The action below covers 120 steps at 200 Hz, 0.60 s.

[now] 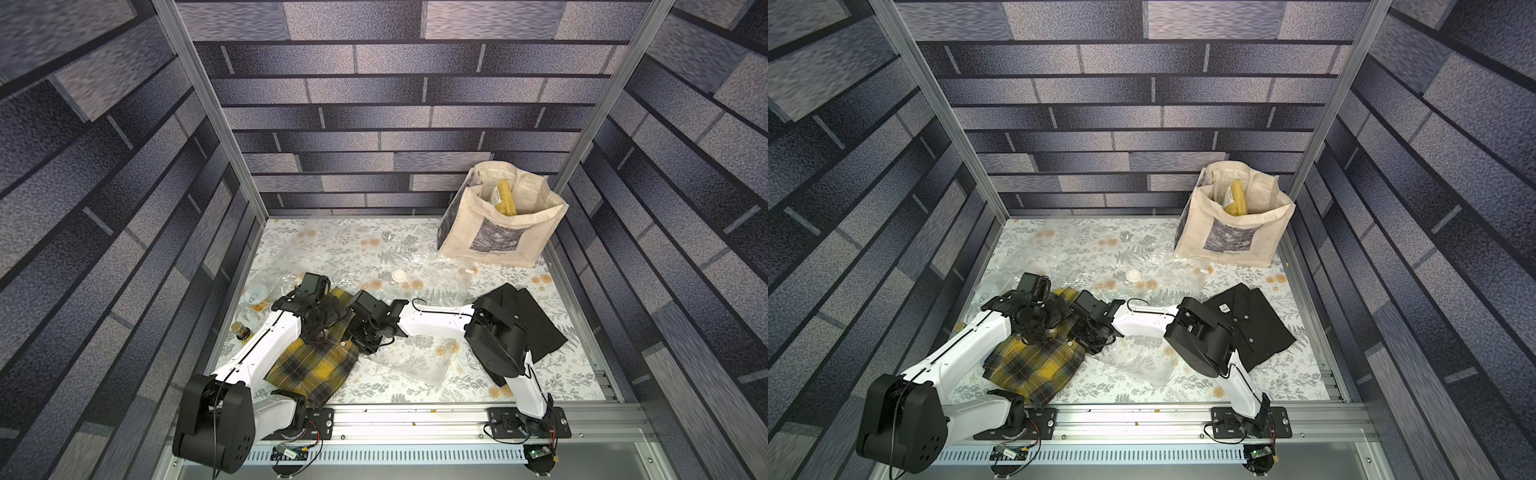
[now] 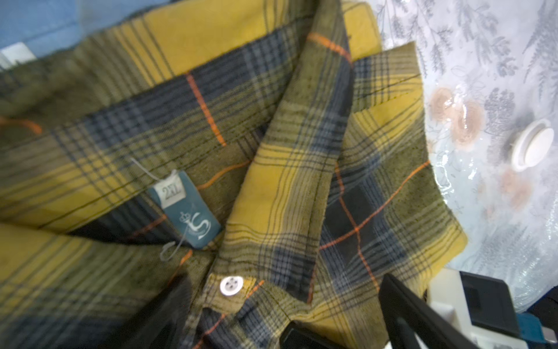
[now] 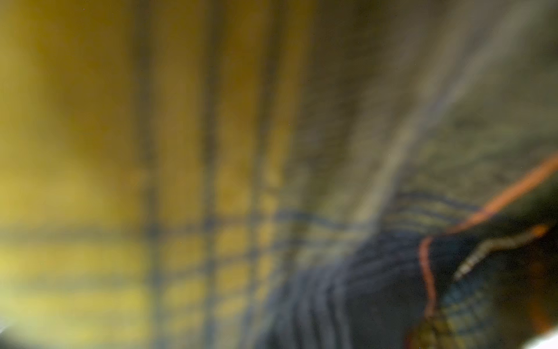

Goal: Place the folded shirt into the vacuum bag
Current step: Pick up the shirt from the center of the board.

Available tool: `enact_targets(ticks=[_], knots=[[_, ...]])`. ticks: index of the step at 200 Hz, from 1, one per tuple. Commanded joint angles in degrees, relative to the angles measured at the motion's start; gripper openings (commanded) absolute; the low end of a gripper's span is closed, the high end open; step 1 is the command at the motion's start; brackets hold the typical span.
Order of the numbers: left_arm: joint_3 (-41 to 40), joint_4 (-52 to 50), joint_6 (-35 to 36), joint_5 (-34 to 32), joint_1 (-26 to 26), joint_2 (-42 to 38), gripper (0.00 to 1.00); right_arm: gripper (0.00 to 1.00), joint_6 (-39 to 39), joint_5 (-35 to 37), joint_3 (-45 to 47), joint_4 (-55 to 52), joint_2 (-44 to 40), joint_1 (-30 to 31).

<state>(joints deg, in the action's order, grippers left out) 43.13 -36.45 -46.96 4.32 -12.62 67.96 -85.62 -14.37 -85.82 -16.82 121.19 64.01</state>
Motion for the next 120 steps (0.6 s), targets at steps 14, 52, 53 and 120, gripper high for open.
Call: enact_targets(ticks=[14, 52, 53, 120], knots=[[5.9, -5.0, 2.5, 0.4, 1.2, -2.5, 1.00, 0.26, 3.1, 2.5, -1.0, -0.7, 1.6, 0.2], [13.0, -10.3, 5.6, 0.3, 1.6, -5.1, 1.00, 0.20, 21.1, 6.8, -15.4, -20.3, -2.7, 0.0], [13.2, -10.3, 5.7, 0.3, 1.6, -5.1, 1.00, 0.19, 21.3, 6.8, -15.5, -20.4, -2.9, 0.0], [17.9, -11.7, 7.4, 2.4, 0.8, -5.5, 1.00, 0.18, 40.5, 2.1, -12.1, -32.5, -15.3, -9.7]])
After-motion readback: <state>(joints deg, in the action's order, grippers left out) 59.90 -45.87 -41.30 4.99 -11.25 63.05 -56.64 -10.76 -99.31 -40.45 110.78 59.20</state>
